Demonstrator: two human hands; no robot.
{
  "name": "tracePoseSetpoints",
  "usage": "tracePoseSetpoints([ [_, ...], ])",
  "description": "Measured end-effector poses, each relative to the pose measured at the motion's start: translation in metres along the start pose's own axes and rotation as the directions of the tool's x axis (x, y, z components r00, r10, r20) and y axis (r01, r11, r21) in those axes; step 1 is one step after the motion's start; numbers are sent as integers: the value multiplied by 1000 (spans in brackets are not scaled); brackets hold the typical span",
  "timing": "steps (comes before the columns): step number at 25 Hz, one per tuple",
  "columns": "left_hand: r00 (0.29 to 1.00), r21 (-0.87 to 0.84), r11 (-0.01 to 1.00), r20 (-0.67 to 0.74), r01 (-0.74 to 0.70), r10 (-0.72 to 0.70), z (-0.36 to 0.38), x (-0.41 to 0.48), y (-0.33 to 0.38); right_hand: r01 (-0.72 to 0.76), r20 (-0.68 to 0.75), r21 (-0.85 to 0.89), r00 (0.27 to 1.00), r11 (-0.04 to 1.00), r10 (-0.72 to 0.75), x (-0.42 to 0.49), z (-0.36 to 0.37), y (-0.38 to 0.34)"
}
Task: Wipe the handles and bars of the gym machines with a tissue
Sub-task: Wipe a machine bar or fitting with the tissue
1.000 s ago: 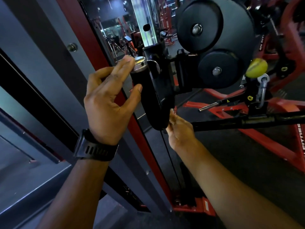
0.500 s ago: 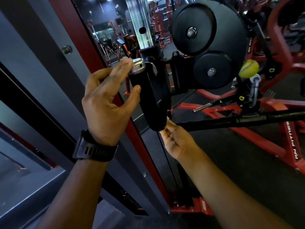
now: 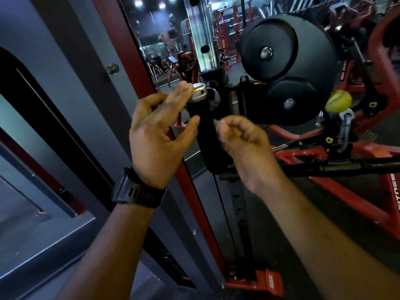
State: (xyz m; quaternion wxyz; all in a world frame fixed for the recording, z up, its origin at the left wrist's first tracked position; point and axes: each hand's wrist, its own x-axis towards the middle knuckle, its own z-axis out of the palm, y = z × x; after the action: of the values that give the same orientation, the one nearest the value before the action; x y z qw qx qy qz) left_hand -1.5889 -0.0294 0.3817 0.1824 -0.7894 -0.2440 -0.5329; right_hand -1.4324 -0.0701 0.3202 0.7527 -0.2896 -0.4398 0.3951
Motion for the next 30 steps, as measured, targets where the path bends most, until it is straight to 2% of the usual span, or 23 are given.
tracePoseSetpoints([
  [4, 1000, 27, 1000, -8, -16, 17, -1, 1, 2, -122, 207, 115, 974, 986, 97, 50, 14, -27],
  [7, 1000, 17, 1000, -10, -26, 27, -1, 0, 1, -246, 375, 133, 909, 960, 181, 53, 16, -24],
  [9, 1000, 24, 1000, 1, -14, 14, -1, 0, 1, -304, 426, 165, 880, 938, 210, 50, 12, -18],
  [16, 1000, 21, 1000, 8, -6, 5, -1, 0, 0, -303, 445, 121, 868, 945, 221, 58, 1, -4],
  [20, 1000, 22, 1000, 8, -8, 8, -1, 0, 2, -308, 494, 29, 832, 951, 254, 50, -13, -2],
  [22, 1000, 19, 1000, 10, -2, 2, 0, 0, 1, -311, 485, 84, 843, 947, 233, 50, -17, 0],
  [26, 1000, 29, 1000, 16, 5, -6, 0, -1, 1, -300, 524, -81, 798, 950, 297, 55, -17, 1],
  [29, 1000, 10, 1000, 19, 7, -7, 0, -1, 1, -335, 562, 30, 785, 942, 261, 55, -22, 3],
  [30, 1000, 10, 1000, 18, 6, -6, 0, -1, 1, -346, 554, 21, 785, 938, 277, 53, -23, 3],
])
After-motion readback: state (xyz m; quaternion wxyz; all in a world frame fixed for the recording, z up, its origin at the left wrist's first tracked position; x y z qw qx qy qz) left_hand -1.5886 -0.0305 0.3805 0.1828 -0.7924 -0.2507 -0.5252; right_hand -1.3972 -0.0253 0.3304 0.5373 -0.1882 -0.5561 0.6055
